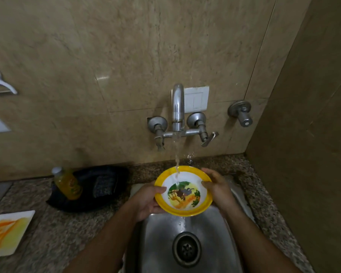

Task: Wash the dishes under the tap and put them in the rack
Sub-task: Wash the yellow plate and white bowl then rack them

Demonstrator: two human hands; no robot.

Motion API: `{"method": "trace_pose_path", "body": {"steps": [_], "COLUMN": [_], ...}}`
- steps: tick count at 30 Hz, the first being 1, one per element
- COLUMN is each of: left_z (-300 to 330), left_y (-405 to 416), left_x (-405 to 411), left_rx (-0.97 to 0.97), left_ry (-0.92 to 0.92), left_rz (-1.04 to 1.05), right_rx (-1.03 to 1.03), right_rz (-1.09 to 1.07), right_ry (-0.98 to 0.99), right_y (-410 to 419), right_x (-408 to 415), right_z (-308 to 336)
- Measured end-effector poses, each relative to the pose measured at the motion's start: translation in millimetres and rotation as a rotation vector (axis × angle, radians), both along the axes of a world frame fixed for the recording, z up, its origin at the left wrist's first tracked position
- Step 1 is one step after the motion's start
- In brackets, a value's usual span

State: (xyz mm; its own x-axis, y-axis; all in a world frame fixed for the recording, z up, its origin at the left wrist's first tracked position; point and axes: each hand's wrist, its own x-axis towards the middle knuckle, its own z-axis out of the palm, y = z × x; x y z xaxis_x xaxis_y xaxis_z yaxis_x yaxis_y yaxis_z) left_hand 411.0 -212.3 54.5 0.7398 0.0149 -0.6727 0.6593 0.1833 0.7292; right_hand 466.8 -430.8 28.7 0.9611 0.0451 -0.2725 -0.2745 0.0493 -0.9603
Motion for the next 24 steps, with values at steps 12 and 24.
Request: {"method": "trace_pose_path", "body": {"steps": [12, 24], "left_z": [9.6, 1.3], "left_y": [3.3, -13.0], "left_x": [-2.2, -10.0], "left_rx": [0.066, 0.208], "left_ry": [-0.215, -0.421], "left_rz": [-0.062, 0.134], "right_rx": [-0.605, -1.264], "right_rz": [-0.054, -0.053], "right_ry": [-0.374, -0.591], "right_y": [7.4, 14.4], "right_x": [46.6, 36.4], "right_z": [84.7, 112.0]}}
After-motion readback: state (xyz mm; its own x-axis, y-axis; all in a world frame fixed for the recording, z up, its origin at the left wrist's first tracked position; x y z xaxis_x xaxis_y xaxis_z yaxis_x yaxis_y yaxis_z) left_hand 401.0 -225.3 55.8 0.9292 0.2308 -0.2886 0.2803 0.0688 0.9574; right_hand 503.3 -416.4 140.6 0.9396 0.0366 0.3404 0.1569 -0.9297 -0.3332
